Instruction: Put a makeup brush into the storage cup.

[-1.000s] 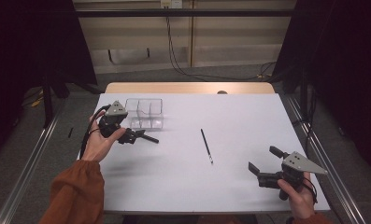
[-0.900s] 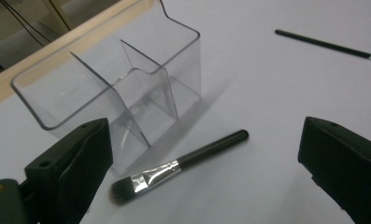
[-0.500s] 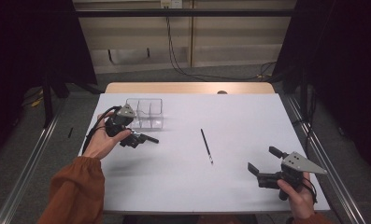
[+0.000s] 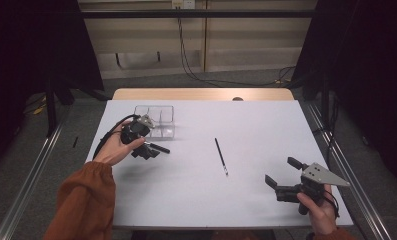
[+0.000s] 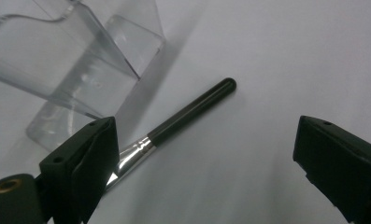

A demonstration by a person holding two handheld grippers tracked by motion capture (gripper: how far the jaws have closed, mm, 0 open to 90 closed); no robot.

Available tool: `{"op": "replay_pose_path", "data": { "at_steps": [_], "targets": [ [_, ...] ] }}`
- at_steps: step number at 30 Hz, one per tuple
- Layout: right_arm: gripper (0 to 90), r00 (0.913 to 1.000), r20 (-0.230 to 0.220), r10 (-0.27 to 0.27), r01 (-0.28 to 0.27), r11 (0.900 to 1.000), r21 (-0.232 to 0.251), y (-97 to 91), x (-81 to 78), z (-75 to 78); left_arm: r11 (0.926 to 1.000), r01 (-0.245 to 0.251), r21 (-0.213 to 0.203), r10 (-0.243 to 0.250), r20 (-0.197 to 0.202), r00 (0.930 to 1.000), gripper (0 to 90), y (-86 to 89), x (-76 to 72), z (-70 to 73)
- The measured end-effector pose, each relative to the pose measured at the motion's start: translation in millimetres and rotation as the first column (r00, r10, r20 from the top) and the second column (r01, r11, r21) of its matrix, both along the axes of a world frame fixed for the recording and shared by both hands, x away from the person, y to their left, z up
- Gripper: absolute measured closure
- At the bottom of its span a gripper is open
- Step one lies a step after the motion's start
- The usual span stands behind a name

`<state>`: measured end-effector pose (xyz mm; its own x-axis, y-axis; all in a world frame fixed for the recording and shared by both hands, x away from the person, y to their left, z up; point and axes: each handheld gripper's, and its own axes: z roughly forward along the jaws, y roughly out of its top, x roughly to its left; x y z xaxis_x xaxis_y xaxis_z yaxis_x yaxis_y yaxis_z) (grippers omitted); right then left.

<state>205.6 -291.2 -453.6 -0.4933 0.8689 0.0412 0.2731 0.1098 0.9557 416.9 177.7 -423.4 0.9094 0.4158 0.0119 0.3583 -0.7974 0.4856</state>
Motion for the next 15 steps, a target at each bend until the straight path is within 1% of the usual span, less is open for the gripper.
{"op": "replay_pose_path", "data": {
  "at_steps": [1, 2, 5, 7, 9, 12, 14, 15],
  "targets": [
    [0.0, 1.0, -0.002, -0.001, 0.001, 1.0, 0.005, 0.3, -0.2, 0.1, 0.9999, 0.004, 0.011, -0.004, -0.01, 0.9999, 7.1, -1.3, 1.8, -2.0],
    [0.0, 1.0, -0.002, 0.0, 0.0, 1.0, 0.006, 0.4, -0.3, 0.1, 0.9998, 0.009, 0.019, -0.009, -0.002, 1.0, 7.1, -1.7, 2.5, -2.6],
    [0.0, 1.0, -0.002, 0.003, -0.003, 1.0, 0.005, 0.4, -0.5, 0.1, 0.9999, 0.009, 0.011, -0.009, -0.024, 0.9997, 7.2, -1.8, 4.0, -4.9],
    [0.0, 1.0, -0.003, 0.002, -0.002, 1.0, 0.005, 0.2, -0.5, 0.0, 0.9989, 0.024, 0.04, -0.023, -0.03, 0.9993, 7.2, -2.3, 6.1, -6.8],
    [0.0, 1.0, -0.003, 0.003, -0.003, 1.0, 0.003, -0.1, -0.2, -0.2, 0.9979, 0.032, 0.057, -0.029, -0.047, 0.9985, 7.2, -3.3, 8.1, -8.6],
    [0.0, 1.0, -0.001, -0.002, 0.002, 1.0, 0.0, 0.2, -0.3, 0.0, 0.9969, 0.043, 0.067, -0.04, -0.044, 0.9983, 7.2, -4.6, 10.2, -10.6],
    [0.0, 1.0, 0.002, -0.004, 0.004, 1.0, -0.002, 0.3, -0.3, 0.0, 0.9947, 0.057, 0.086, -0.054, -0.035, 0.9979, 7.3, -5.6, 11.0, -11.6],
    [0.0, 1.0, 0.002, -0.003, 0.003, 1.0, -0.002, 0.3, -0.3, 0.0, 0.9946, 0.062, 0.084, -0.058, -0.049, 0.9971, 7.4, -5.7, 11.5, -12.1]
  ]
}}
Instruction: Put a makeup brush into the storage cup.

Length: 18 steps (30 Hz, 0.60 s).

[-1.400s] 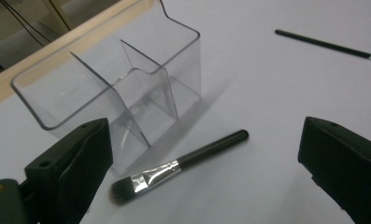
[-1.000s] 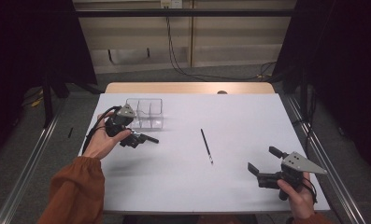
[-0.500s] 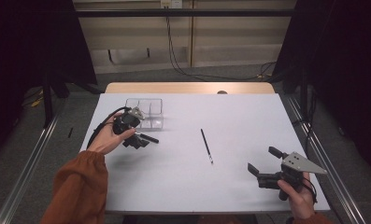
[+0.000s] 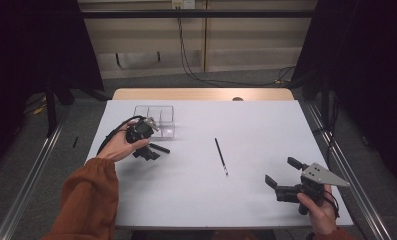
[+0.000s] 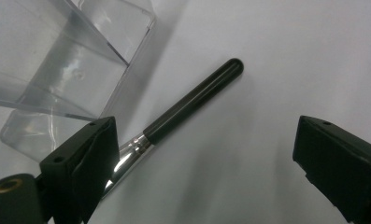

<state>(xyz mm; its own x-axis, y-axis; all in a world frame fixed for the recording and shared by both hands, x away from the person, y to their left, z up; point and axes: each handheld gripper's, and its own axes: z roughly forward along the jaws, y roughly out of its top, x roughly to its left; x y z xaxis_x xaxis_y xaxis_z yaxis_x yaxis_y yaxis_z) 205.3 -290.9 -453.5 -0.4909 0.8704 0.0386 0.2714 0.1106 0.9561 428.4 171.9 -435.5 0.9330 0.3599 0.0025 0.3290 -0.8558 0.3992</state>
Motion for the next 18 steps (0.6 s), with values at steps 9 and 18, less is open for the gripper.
{"op": "replay_pose_path", "data": {
  "at_steps": [9, 18],
  "targets": [
    [0.0, 1.0, -0.001, 0.006, -0.006, 1.0, 0.005, 0.2, -0.5, 0.2, 0.9999, 0.009, -0.013, -0.009, -0.055, 0.9984, 6.8, 0.5, 5.8, -3.1],
    [0.0, 1.0, -0.001, 0.008, -0.008, 1.0, 0.0, 0.4, -0.4, 0.0, 0.9991, 0.03, 0.031, -0.028, -0.053, 0.9982, 10.1, -0.6, 12.3, -8.7]
  ]
}}
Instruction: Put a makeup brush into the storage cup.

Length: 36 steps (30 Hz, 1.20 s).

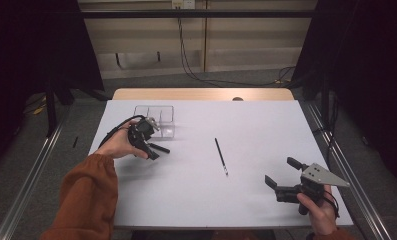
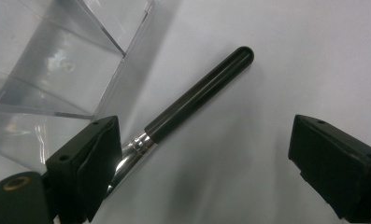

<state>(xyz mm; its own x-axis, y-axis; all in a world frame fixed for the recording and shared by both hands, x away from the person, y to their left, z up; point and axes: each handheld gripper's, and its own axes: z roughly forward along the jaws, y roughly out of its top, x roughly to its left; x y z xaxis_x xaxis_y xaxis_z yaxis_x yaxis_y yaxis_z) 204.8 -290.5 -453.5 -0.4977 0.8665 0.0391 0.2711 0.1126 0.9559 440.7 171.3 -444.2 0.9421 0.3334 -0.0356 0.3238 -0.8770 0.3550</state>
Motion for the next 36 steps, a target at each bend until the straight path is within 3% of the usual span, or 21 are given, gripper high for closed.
{"op": "replay_pose_path", "data": {
  "at_steps": [14, 18, 23, 27, 36],
  "targets": [
    [0.0, 1.0, 0.001, 0.007, -0.007, 1.0, 0.0, 0.5, -0.4, 0.0, 0.9989, 0.008, 0.045, -0.008, 0.003, 1.0, 14.7, -5.5, 3.8, -5.8],
    [0.0, 1.0, 0.001, 0.008, -0.008, 1.0, -0.001, 0.7, -0.4, 0.0, 0.997, 0.016, 0.076, -0.016, 0.006, 0.9999, 18.0, -5.9, 5.6, -8.9],
    [0.0, 1.0, 0.0, 0.008, -0.008, 1.0, -0.003, 0.4, -0.1, -0.2, 0.9963, 0.029, 0.081, -0.027, -0.02, 0.9994, 23.2, -6.0, 9.8, -9.1],
    [0.0, 1.0, 0.002, 0.009, -0.009, 1.0, -0.002, 0.4, -0.4, -0.1, 0.9984, 0.014, 0.055, -0.012, -0.032, 0.9994, 32.6, -4.4, 10.7, -8.4],
    [0.0, 0.9999, 0.0, 0.01, -0.01, 0.9999, -0.003, 0.5, -0.5, -0.2, 0.996, -0.018, 0.088, 0.022, -0.044, 0.9988, 64.9, -5.1, 14.1, -4.8]
  ]
}}
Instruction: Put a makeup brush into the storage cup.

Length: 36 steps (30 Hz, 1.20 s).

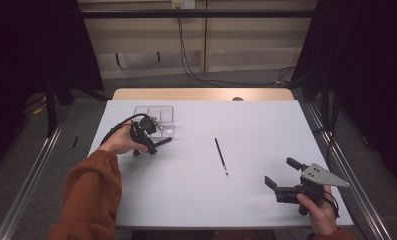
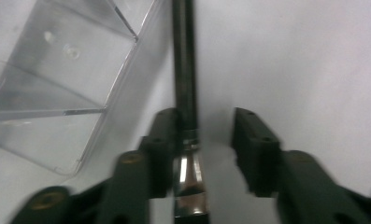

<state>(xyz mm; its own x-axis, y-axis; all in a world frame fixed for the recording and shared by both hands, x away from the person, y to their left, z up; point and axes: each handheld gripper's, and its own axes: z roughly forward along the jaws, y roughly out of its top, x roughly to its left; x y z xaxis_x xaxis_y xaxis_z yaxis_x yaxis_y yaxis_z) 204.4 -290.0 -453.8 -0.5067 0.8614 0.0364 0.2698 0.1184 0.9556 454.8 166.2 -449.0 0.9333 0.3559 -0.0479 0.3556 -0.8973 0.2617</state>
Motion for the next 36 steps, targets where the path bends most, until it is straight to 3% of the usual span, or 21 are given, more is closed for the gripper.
{"op": "replay_pose_path", "data": {
  "at_steps": [2, 4, 8, 10, 12, 13, 19, 21, 29, 30, 31, 36],
  "targets": [
    [0.0, 1.0, 0.0, 0.0, 0.0, 1.0, -0.002, 0.0, -0.2, -0.1, 0.9999, -0.01, -0.004, 0.01, -0.005, 0.9999, 66.7, -0.6, -0.7, -0.4],
    [0.0, 1.0, -0.001, 0.0, 0.0, 1.0, -0.001, -0.2, -0.2, -0.1, 0.9998, 0.004, 0.019, -0.003, -0.006, 1.0, 69.1, -2.1, -0.5, 0.3],
    [0.0, 1.0, 0.0, 0.002, -0.002, 1.0, -0.003, 0.2, -0.2, -0.1, 0.9999, -0.011, 0.012, 0.011, -0.015, 0.9998, 77.7, -5.4, -2.3, -1.2],
    [0.0, 1.0, 0.0, 0.004, -0.004, 1.0, -0.004, 0.3, -0.4, 0.0, 0.9995, 0.003, 0.03, -0.002, -0.019, 0.9998, 78.0, -5.5, -1.3, -0.2],
    [0.0, 1.0, 0.002, 0.003, -0.003, 1.0, -0.004, 0.3, -0.3, 0.0, 0.9997, -0.014, 0.02, 0.014, -0.017, 0.9998, 78.2, -6.1, -2.7, -0.8],
    [0.0, 1.0, 0.001, 0.004, -0.004, 1.0, -0.007, 0.2, -0.1, -0.2, 0.9993, 0.007, 0.036, -0.007, -0.024, 0.9997, 78.3, -5.3, -0.6, 0.6],
    [0.0, 1.0, -0.004, 0.007, -0.007, 1.0, -0.006, 0.7, 0.6, -0.5, 0.999, -0.028, 0.035, 0.029, -0.031, 0.9991, 78.5, -6.2, -0.6, 1.0],
    [0.0, 1.0, -0.005, 0.006, -0.006, 0.9999, -0.008, 0.8, 0.7, -0.6, 0.9986, -0.047, 0.022, 0.048, -0.024, 0.9986, 78.6, -6.0, -2.0, 0.7],
    [0.0, 1.0, -0.005, 0.006, -0.006, 1.0, -0.008, 0.4, 1.0, -0.7, 0.999, -0.04, 0.018, 0.041, -0.034, 0.9986, 78.7, -3.0, -2.3, 3.4],
    [0.0, 1.0, -0.005, 0.005, -0.005, 1.0, -0.008, 0.4, 1.0, -0.7, 0.9983, -0.056, 0.012, 0.056, -0.019, 0.9982, 78.7, -2.7, -3.0, 4.2],
    [0.0, 1.0, -0.005, 0.005, -0.005, 1.0, -0.008, 0.5, 0.9, -0.6, 0.9989, -0.047, 0.005, 0.047, -0.034, 0.9983, 78.7, -1.3, -2.4, 6.6],
    [0.0, 1.0, -0.005, 0.006, -0.006, 0.9999, -0.008, 1.2, 1.2, -0.6, 0.9969, -0.071, -0.035, 0.069, -0.037, 0.9969, 78.7, 1.2, -4.0, 13.2]
  ]
}}
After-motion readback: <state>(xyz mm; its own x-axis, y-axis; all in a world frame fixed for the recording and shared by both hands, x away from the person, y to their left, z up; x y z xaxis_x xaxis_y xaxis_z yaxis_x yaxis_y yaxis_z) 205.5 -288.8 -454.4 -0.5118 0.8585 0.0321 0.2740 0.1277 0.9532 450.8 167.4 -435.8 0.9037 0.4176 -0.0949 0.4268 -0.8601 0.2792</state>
